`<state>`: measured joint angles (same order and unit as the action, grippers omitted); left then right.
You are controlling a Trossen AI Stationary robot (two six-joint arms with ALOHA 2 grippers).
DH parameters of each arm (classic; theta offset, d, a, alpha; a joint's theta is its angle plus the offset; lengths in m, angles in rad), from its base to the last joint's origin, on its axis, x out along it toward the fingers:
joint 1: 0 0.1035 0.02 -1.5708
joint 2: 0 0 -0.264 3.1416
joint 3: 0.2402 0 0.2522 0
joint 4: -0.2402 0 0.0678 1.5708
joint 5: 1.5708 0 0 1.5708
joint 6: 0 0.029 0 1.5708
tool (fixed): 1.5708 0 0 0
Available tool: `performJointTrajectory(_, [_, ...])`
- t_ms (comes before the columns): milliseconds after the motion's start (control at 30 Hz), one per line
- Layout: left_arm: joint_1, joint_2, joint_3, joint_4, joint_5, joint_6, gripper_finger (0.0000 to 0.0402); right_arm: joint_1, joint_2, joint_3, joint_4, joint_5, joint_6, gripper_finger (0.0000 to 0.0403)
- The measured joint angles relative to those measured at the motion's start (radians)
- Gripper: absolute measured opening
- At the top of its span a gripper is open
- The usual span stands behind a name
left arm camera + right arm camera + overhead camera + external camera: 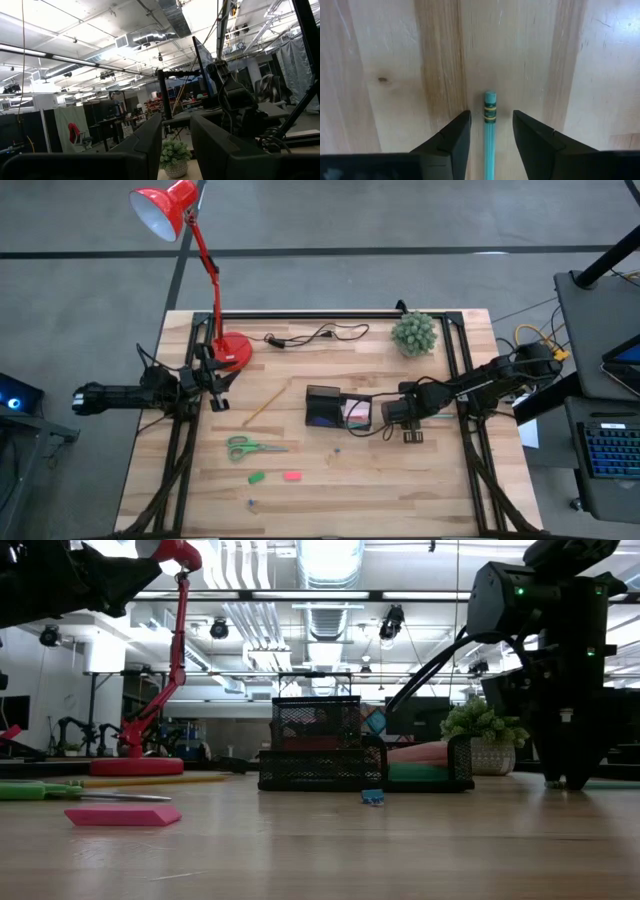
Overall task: Pick and place office supplies into organizer
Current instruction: Put the light blue pencil into the black desk organizer
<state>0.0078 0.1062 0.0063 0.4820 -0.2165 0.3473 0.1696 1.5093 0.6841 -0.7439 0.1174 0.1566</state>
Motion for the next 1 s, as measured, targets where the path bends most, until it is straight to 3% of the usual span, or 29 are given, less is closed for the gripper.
performJointTrajectory(533, [0.0,0.0,0.0,0.007,0.0,0.0,0.0089,0.001,-0.002,-0.002,0.004,-0.009,0.0,0.0041])
performJointTrajectory(1000, [0.0,0.0,0.0,0.008,0.0,0.001,0.0089,0.0,-0.001,0.012,-0.006,0.014,0.0,0.0014])
